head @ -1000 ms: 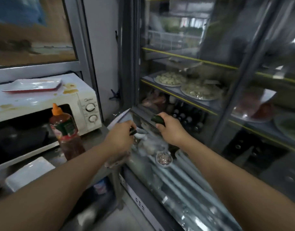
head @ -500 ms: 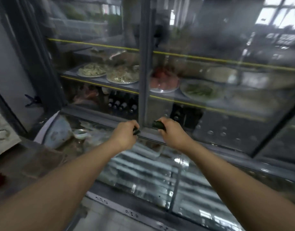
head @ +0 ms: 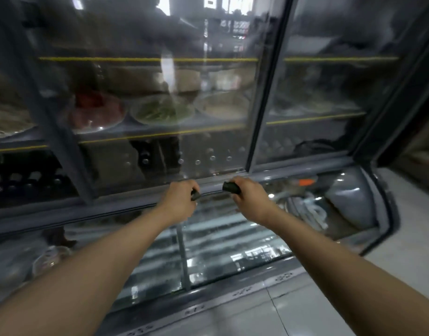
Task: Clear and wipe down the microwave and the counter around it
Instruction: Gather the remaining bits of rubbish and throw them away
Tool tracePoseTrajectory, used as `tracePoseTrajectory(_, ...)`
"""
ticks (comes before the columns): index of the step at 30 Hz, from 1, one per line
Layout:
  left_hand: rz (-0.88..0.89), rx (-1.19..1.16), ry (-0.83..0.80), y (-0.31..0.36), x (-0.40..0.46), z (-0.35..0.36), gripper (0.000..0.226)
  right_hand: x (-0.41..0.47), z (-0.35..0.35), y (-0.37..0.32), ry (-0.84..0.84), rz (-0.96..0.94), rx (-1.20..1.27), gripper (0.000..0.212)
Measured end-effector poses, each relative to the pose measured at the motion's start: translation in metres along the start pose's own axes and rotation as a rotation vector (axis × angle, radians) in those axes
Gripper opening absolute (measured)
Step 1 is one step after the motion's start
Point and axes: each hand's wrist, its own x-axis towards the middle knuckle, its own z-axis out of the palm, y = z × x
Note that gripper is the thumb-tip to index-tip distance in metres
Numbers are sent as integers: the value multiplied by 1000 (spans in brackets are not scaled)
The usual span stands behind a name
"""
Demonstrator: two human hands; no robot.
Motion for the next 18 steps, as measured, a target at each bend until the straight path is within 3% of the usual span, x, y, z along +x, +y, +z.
tracePoseTrajectory(12, 377, 44, -168, 218, 39, 109, 30, -116, -125, 172, 260, 341, -6, 30)
tracePoseTrajectory(18, 473, 21, -235, 354, 36, 186, 27, -189, -197, 275, 311, 479, -16, 19)
